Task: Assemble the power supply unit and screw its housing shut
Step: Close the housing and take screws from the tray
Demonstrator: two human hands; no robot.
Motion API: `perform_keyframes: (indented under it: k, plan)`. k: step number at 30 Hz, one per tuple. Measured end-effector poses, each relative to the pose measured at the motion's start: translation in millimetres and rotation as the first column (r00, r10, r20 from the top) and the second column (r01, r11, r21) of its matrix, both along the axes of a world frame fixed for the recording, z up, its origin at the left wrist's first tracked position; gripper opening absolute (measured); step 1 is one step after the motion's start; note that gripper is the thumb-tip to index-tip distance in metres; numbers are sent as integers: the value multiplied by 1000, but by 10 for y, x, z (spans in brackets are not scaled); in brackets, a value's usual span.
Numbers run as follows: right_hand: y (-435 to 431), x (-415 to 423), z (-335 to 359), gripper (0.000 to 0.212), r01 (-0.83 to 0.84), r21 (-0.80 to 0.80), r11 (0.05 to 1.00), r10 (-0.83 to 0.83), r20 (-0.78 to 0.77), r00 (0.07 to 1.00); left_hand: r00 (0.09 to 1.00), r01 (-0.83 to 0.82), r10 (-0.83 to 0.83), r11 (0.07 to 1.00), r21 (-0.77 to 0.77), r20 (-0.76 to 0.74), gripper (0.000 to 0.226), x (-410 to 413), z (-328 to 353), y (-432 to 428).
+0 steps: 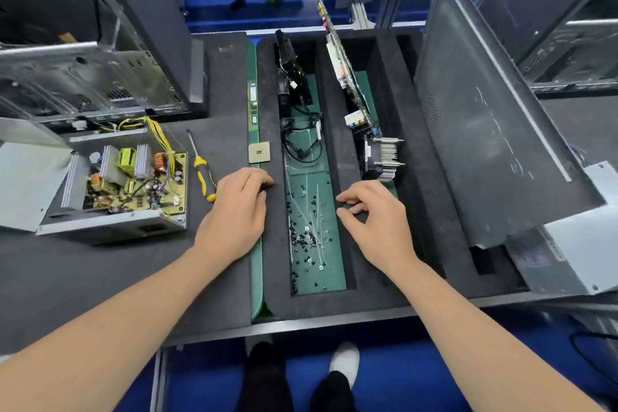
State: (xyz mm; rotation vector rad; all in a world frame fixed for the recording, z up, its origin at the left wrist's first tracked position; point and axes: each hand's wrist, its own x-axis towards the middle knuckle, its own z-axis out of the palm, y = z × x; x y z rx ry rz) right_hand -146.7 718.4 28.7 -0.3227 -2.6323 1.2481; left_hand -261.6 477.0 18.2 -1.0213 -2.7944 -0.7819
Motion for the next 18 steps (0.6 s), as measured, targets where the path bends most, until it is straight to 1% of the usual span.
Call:
perform_keyframes:
  k: [5, 9, 11, 14, 16, 18]
  plan:
    - [42, -46, 7, 17, -21, -16, 1000, 21, 0, 1000, 1000, -13, 13, 1000, -18, 2, 24, 5, 3, 6]
    - [86, -129, 51, 17, -30, 15, 999, 29, 72, 997, 1000, -14, 14, 1000, -27, 0, 23, 1, 8, 9]
    - [93, -206, 78, 18, -68, 75, 995, 59, 112, 992, 1000, -11, 11, 1000, -24, 2, 22, 3, 10, 11]
    - [40, -400, 137, 18, -203, 195, 960, 160, 215, 963, 1000, -11, 11, 1000, -18, 9, 21, 2, 10, 9]
    - [-20, -586, 159, 26, -300, 280, 912, 209, 312, 927, 1000, -11, 11, 1000, -14, 11, 21, 1, 11, 10]
    - [-90, -796, 160, 38, -397, 383, 834, 207, 450, 869, 1000, -10, 10, 1000, -11, 13, 21, -2, 10, 11]
